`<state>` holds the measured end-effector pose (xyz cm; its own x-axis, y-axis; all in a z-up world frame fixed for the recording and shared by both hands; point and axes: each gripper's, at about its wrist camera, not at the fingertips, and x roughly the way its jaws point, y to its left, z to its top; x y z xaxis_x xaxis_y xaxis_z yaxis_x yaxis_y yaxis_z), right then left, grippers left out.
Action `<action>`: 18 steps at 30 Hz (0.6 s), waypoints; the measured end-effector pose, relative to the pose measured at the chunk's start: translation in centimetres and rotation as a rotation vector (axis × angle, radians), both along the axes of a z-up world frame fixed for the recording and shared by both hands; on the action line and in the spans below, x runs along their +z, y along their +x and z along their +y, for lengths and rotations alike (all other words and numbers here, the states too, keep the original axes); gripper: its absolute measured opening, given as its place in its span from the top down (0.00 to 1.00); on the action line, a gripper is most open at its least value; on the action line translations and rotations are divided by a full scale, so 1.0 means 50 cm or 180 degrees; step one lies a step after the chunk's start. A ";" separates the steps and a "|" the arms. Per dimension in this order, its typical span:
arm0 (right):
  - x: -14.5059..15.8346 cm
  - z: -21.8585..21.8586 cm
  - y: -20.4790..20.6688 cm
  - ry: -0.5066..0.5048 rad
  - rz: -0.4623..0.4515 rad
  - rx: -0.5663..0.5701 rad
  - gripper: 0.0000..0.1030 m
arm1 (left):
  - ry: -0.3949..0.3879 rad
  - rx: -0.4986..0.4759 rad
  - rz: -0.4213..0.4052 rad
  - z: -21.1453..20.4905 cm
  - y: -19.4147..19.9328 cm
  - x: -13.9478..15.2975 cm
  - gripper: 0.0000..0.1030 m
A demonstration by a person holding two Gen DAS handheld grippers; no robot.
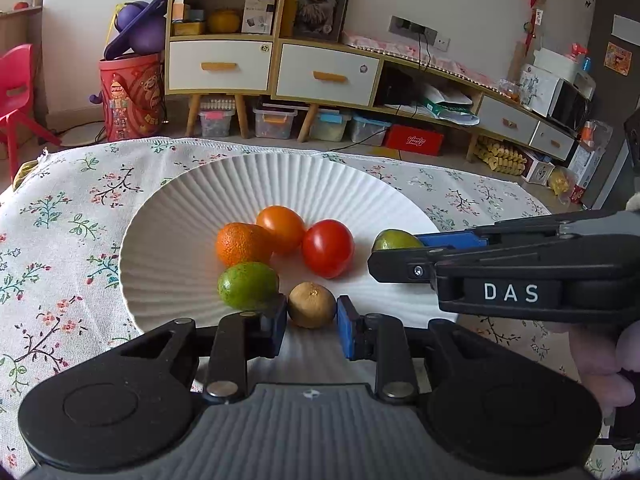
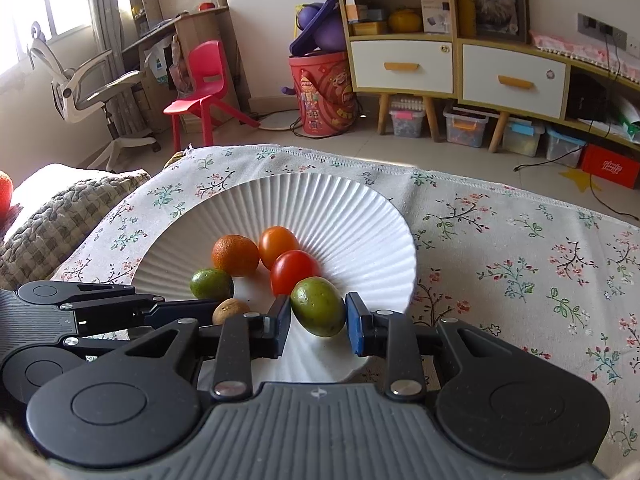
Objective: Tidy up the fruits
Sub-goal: 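Carry the kiwi and lime into the white plate and open both tools, then withdraw both tools from the plate back toward the remaining fruit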
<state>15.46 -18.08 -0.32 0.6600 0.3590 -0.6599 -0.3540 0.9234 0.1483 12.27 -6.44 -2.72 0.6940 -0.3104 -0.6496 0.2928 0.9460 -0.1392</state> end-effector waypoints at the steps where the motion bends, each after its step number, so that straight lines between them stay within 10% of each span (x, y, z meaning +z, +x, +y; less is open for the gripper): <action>1: 0.001 -0.001 0.000 0.0005 0.0006 -0.0004 0.73 | 0.0003 0.0002 0.0001 0.000 -0.001 0.001 0.88; 18: 0.038 -0.012 -0.030 0.0030 -0.0035 -0.0153 0.39 | 0.0069 -0.0033 -0.0060 0.020 -0.043 0.042 0.58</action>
